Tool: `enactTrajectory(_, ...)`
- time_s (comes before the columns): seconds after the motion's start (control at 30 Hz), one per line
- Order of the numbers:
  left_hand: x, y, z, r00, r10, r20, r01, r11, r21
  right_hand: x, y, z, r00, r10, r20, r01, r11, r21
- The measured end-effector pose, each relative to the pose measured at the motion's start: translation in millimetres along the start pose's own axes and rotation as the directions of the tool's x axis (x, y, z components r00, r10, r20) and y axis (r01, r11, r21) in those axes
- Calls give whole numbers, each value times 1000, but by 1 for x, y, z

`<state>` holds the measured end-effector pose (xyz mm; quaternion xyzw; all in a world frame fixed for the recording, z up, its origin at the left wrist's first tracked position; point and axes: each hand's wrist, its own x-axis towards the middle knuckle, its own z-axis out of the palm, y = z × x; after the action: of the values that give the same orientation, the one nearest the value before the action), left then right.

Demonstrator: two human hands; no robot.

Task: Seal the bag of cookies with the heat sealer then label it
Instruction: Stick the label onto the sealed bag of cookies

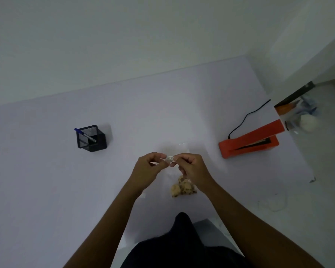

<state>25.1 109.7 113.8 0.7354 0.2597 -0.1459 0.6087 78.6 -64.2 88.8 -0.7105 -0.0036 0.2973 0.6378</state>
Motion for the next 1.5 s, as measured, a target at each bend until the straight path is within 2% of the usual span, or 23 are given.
enactTrajectory(0.13, 12, 3, 26, 993, 87, -78, -81, 994, 78, 9, -2, -20, 999, 6, 46, -6, 1000, -9)
enactTrajectory(0.37, 26, 2, 54, 990, -44, -135, 37, 998, -58, 26, 5, -49, 997, 20, 81, -15, 997, -71)
enactTrajectory(0.6, 40, -21, 71, 969, -92, -228, 79, 995, -63, 43, 28, -63, 996, 71, 46, -64, 988, -144)
enactTrajectory(0.67, 45, -32, 77, 965, -96, -244, 93, 995, -21, 49, 41, -64, 995, 102, 19, -96, 973, -209)
enactTrajectory(0.8, 57, -63, 86, 966, -69, -247, 115, 977, 178, 58, 73, -62, 982, 187, 13, -172, 927, -333)
enactTrajectory(1.0, 70, -89, 94, 968, -96, -231, 171, 928, 332, 65, 103, -56, 972, 235, -28, -220, 856, -468)
enactTrajectory(1.17, 80, -96, 98, 963, -121, -240, 209, 897, 388, 71, 102, -49, 969, 238, -60, -231, 805, -546)
enactTrajectory(1.5, 86, -106, 100, 970, -80, -230, 174, 889, 423, 75, 97, -40, 960, 274, -59, -240, 694, -679)
